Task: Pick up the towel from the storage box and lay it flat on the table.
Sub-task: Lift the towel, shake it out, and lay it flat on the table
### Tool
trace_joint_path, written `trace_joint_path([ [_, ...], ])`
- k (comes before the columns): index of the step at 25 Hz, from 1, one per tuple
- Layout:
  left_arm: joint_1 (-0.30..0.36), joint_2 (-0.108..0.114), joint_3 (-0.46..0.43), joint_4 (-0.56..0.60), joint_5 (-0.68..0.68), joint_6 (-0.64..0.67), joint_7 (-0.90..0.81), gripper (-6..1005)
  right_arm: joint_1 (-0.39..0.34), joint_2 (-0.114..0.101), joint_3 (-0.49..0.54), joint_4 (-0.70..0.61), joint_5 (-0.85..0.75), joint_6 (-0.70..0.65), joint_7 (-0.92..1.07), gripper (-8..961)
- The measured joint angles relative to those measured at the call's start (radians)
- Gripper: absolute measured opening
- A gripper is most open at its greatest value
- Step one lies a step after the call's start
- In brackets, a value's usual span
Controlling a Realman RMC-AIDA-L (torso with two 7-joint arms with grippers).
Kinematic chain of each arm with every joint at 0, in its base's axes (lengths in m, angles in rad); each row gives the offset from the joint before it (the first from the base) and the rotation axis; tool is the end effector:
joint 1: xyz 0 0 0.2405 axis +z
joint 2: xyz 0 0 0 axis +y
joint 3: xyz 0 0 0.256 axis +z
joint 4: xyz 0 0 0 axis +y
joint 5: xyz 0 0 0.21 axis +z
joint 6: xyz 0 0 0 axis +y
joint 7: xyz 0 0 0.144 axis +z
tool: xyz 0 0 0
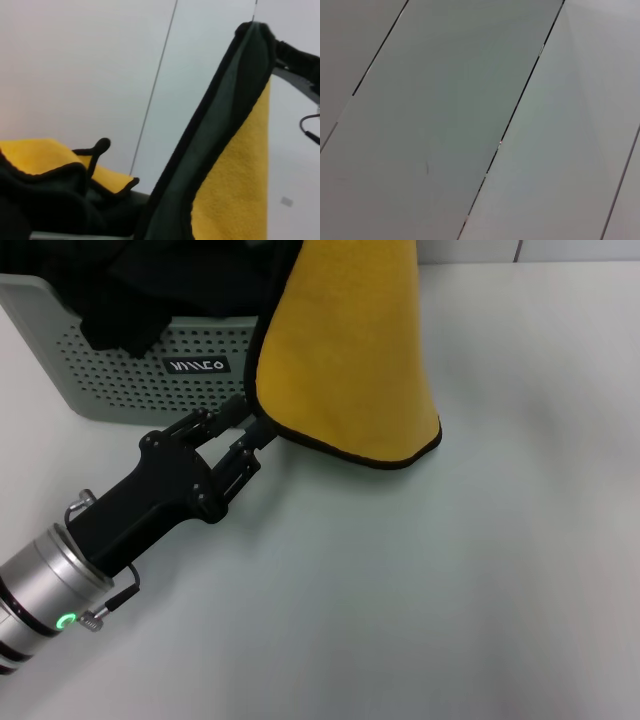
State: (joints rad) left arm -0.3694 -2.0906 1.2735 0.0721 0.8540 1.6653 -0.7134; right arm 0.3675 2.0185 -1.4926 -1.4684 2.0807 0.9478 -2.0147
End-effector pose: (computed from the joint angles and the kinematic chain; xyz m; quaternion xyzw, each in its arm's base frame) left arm -0.2783 0.2525 -0.0428 -0.8066 -0.2091 -0.4808 0.2731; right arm 0.0515 0.3470 0.0705 -0.8370 -0.1539 0.4119 0.3258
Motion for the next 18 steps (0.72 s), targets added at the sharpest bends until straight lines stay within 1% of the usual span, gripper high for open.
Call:
trace_joint_path([
  [7, 0.0, -0.003, -0.017, 0.0, -0.006, -0.045, -0.009, 387, 0.001, 0.0, -0.004, 0.001, -0.001, 0.004, 0.001, 55],
  [18, 0.0, -0.003, -0.01, 0.016, 0.004, -0.041, -0.009, 383, 0.0, 0.0, -0.012, 0.0, -0.001, 0.0, 0.003, 60],
])
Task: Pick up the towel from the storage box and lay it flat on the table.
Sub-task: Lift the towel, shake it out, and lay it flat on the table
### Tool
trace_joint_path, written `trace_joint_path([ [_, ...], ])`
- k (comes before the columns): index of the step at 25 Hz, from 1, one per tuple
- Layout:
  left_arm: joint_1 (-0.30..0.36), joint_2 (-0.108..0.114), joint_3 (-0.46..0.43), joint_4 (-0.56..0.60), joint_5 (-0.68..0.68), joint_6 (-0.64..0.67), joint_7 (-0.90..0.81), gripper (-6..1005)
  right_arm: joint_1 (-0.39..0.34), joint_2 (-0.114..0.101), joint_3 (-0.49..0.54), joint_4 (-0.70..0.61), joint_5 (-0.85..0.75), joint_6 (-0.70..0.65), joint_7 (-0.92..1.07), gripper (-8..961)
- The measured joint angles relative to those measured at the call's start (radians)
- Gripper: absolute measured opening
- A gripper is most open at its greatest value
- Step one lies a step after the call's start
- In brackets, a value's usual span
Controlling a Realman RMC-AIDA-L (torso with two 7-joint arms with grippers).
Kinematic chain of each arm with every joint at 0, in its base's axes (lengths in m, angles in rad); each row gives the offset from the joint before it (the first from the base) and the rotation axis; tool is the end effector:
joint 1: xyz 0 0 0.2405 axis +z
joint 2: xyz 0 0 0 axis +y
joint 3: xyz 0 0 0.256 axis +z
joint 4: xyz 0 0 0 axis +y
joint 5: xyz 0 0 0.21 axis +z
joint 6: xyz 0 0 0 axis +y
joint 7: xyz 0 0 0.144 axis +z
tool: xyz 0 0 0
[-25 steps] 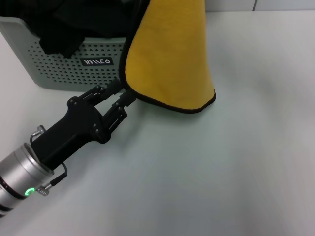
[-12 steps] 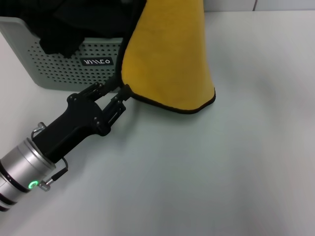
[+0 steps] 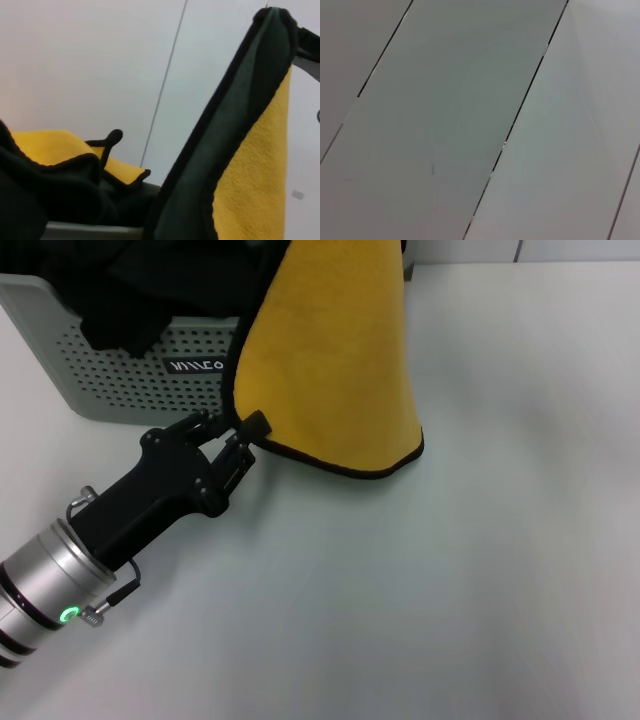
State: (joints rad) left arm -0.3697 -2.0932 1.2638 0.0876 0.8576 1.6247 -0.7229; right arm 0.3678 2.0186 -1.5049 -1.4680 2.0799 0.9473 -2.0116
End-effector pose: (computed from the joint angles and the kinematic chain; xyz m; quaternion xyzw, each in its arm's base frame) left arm -0.2802 0.2577 -0.0443 -0.8079 -0.2168 -0.4706 0.2808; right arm 0.0504 0.3457 0.0670 -0.8394 -0.1533 0.4120 0.3196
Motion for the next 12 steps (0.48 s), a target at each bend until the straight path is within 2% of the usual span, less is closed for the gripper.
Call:
trace_joint_path([
  [6, 0.0, 0.0, 0.0, 0.001, 0.002, 0.001, 0.0, 294, -0.001, 0.0, 0.0, 0.0, 0.0, -0.001, 0.0, 62],
  [9, 0.0, 0.0, 0.0, 0.001, 0.002, 0.001, -0.006, 76, -0.003, 0.0, 0.0, 0.002, 0.0, -0.002, 0.002, 63],
  [12, 0.001, 0.001, -0.003, 0.002, -0.002, 0.006, -0.029, 39, 0.002, 0.0, 0.0, 0.022, -0.002, -0.005, 0.029, 64],
])
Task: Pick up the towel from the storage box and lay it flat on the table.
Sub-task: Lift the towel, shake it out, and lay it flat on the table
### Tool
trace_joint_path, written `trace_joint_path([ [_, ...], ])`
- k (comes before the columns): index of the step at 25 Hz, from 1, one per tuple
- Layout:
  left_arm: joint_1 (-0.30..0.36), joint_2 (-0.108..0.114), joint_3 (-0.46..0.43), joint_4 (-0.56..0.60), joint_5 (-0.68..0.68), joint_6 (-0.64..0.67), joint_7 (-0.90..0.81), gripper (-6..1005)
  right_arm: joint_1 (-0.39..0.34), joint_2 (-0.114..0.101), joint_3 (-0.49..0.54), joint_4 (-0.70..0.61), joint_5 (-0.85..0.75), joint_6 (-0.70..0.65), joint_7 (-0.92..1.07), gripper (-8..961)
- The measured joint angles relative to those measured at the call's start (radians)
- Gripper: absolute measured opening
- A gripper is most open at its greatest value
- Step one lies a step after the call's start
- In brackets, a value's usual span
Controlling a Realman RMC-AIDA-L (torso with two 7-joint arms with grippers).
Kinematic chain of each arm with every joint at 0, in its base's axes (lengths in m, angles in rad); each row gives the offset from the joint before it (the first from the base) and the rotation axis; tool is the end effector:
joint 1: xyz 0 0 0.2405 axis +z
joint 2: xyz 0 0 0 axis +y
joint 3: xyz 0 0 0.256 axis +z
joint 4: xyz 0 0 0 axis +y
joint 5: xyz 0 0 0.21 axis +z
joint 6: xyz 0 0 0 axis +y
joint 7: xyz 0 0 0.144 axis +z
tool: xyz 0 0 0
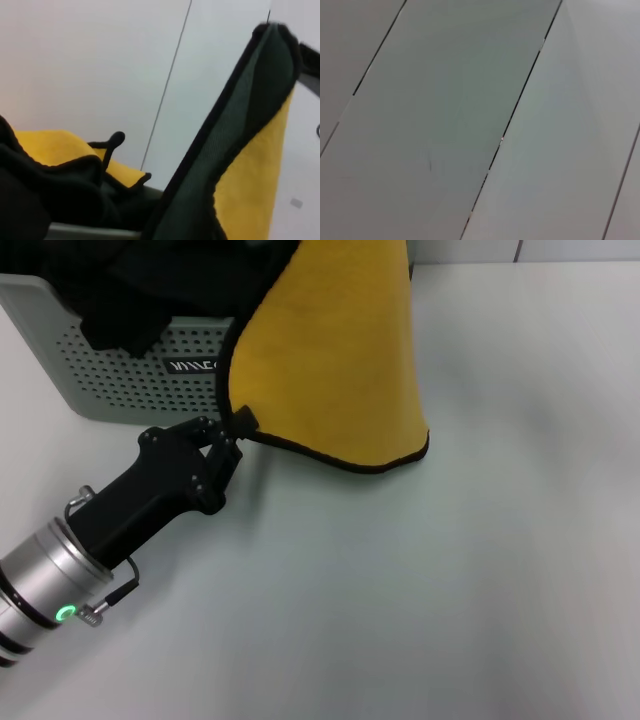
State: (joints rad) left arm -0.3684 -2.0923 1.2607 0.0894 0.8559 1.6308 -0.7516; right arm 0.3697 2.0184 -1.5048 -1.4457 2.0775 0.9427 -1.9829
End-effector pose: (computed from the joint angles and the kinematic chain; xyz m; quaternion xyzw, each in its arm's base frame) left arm -0.2800 0.2578 -0.0428 -0.8031 -0.2265 -0.4774 0.2754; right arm 0.0555 0.3491 0.0642 -0.8448 -0.1313 0.4119 0.3153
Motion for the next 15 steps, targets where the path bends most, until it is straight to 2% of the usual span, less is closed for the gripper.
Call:
trace_joint_path([
  [2, 0.002, 0.008, 0.0, 0.008, 0.0, 0.021, -0.027, 15, 0.006, -0.001, 0.002, 0.011, -0.024, 0.0, 0.054, 65],
  [3, 0.007, 0.018, 0.003, 0.021, 0.01, 0.048, -0.052, 15, 0.009, -0.002, 0.003, 0.014, -0.04, 0.0, 0.086, 65],
  [6, 0.027, 0.062, 0.007, 0.079, 0.038, 0.14, -0.163, 15, 0.019, -0.006, 0.009, -0.002, -0.169, 0.006, 0.256, 67],
  [10, 0.057, 0.124, 0.003, 0.18, 0.047, 0.253, -0.314, 15, 0.004, -0.015, 0.035, -0.096, -0.372, 0.037, 0.49, 68],
  [15, 0.09, 0.167, -0.001, 0.353, 0.054, 0.339, -0.475, 16, -0.021, -0.007, 0.126, -0.219, -0.549, 0.173, 0.728, 70],
])
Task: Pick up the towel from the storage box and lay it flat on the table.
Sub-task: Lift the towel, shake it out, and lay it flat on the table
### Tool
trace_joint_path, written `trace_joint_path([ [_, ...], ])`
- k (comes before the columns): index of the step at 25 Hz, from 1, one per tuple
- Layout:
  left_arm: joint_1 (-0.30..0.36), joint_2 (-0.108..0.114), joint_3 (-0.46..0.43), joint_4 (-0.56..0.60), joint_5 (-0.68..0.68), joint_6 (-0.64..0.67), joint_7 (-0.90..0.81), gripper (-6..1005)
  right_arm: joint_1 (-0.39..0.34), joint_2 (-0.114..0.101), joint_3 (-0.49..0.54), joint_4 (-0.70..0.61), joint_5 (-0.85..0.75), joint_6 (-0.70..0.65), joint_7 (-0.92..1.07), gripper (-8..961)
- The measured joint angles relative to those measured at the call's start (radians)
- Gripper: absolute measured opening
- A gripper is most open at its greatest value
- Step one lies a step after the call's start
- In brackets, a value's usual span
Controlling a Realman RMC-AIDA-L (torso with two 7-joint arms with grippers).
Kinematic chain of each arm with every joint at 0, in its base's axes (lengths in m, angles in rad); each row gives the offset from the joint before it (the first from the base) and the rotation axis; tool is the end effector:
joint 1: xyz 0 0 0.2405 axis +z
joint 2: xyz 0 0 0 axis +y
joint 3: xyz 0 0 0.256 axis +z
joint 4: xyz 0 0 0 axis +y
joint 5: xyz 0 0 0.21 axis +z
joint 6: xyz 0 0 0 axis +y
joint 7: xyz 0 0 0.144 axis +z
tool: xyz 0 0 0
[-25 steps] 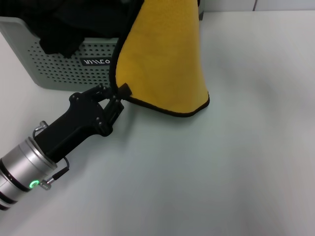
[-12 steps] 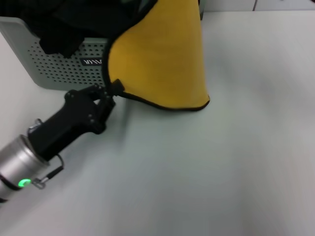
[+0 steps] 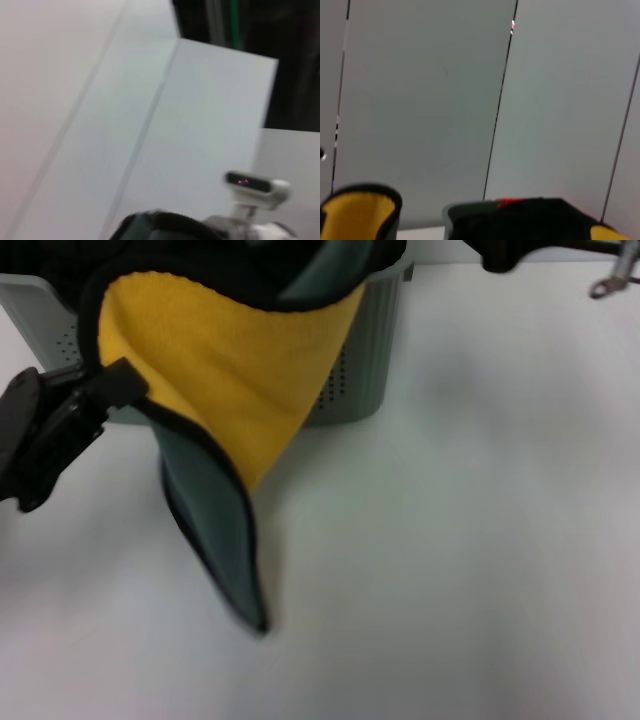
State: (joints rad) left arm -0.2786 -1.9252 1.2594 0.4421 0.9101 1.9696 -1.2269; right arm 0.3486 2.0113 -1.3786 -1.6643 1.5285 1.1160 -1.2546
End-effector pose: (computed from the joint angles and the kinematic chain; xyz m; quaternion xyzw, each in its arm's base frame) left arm -0.2606 0.2461 0.0620 -0.8044 -0.1588 -0.5656 0.0879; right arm 0.0708 0.3367 0.0722 -0.9272 0.0066 0.2867 0.2411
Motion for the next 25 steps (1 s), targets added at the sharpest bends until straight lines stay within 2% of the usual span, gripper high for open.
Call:
trace_joint_path([
  [7, 0.028, 0.038, -0.004, 0.177, 0.124, 0.026, -0.235, 16, -0.104, 0.0, 0.028, -0.215, -0.142, 0.169, 0.196, 73],
  [9, 0.031, 0.039, -0.004, 0.216, 0.18, 0.032, -0.281, 16, -0.136, -0.001, 0.028, -0.269, -0.147, 0.241, 0.23, 74],
  [14, 0.086, 0.022, 0.016, 0.331, 0.272, 0.067, -0.332, 17, -0.222, 0.001, 0.026, -0.343, -0.064, 0.425, 0.27, 75],
  [18, 0.176, 0.001, 0.024, 0.482, 0.264, 0.068, -0.386, 17, -0.298, -0.002, 0.07, -0.352, 0.105, 0.533, 0.26, 77],
  [21, 0.212, -0.007, 0.029, 0.554, 0.258, 0.068, -0.414, 17, -0.328, -0.003, 0.118, -0.328, 0.218, 0.593, 0.242, 78],
  [23, 0.213, -0.01, 0.028, 0.554, 0.263, 0.067, -0.42, 17, -0.335, -0.003, 0.127, -0.305, 0.231, 0.597, 0.237, 79],
  [25, 0.17, -0.015, 0.001, 0.484, 0.307, 0.064, -0.41, 17, -0.331, -0.003, 0.125, -0.256, 0.2, 0.583, 0.231, 80],
])
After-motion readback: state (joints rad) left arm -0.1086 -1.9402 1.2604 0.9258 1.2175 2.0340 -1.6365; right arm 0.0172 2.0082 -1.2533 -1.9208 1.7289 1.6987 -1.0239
